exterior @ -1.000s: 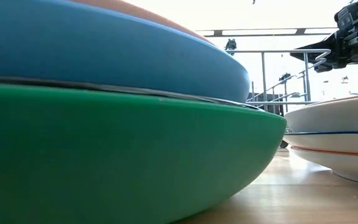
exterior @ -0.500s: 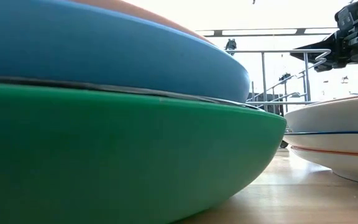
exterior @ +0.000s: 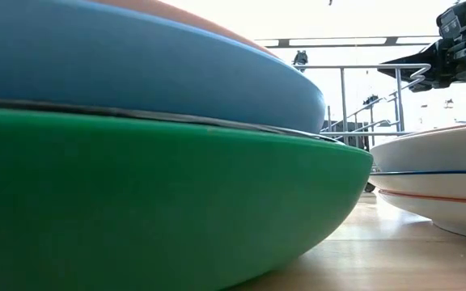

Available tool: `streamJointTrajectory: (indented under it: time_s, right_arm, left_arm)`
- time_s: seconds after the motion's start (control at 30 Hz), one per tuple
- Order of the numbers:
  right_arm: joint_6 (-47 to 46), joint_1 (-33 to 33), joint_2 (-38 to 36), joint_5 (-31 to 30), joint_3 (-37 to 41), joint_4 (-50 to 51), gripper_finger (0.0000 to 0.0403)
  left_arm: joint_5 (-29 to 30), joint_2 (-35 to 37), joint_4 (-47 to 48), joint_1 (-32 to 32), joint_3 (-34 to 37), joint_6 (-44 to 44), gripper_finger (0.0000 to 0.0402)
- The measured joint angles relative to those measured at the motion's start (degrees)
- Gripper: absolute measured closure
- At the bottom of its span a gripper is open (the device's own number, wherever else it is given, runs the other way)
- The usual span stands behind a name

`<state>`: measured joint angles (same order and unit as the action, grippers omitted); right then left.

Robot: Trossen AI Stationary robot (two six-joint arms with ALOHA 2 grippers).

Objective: Sort dishes
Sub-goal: Put the brown plate into the dish rack

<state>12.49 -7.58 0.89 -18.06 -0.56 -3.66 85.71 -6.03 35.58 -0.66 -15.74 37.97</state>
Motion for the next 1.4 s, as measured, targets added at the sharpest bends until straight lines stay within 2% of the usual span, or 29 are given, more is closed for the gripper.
streamJointTrajectory:
  time_s: [0.23,0.43,0.6,0.7,0.9,1.0,1.1,1.2,1.4]
  right_arm:
    - [-0.01,-0.01,0.00,0.01,-0.02,0.00,0.0401]
    - [-0.04,-0.01,0.00,0.02,0.00,0.00,0.0401]
    - [0.00,0.00,0.00,0.02,-0.01,-0.07,0.0401]
    - [-0.54,-0.02,0.01,0.02,-0.01,-0.41,0.0401]
    - [-2.85,-0.01,0.00,0.04,-0.02,-1.90,0.0401]
    - [-3.10,-0.02,0.00,0.26,-0.02,-1.85,0.0401]
    - [-5.98,-0.02,0.00,0.47,0.00,-1.84,0.0401]
    - [-9.09,-0.02,0.02,0.63,-0.30,-1.34,0.0401]
    - [-9.11,-0.02,0.01,8.94,-4.17,-1.18,0.0401]
  left_arm:
    - [-5.30,0.01,-0.03,0.02,-5.45,-5.35,0.0401]
    - [-15.29,0.01,-0.47,-0.01,-8.36,-6.87,0.0401]
    - [-22.19,-0.01,-9.34,0.02,-7.89,-15.05,0.0401]
    - [-30.31,0.01,-18.39,0.02,-8.04,-22.98,0.0401]
    - [-59.72,-0.01,-25.28,-0.01,-10.63,-32.66,0.0402]
    - [-70.06,-0.01,-26.35,-0.03,-11.84,-32.82,0.0401]
    - [-76.66,-0.01,-30.09,-0.01,-11.81,-32.82,0.0401]
    - [-80.83,-1.04,-36.11,-0.01,-10.46,-32.96,0.0401]
    - [-84.55,-6.46,-42.14,-0.03,-9.84,-33.00,0.0401]
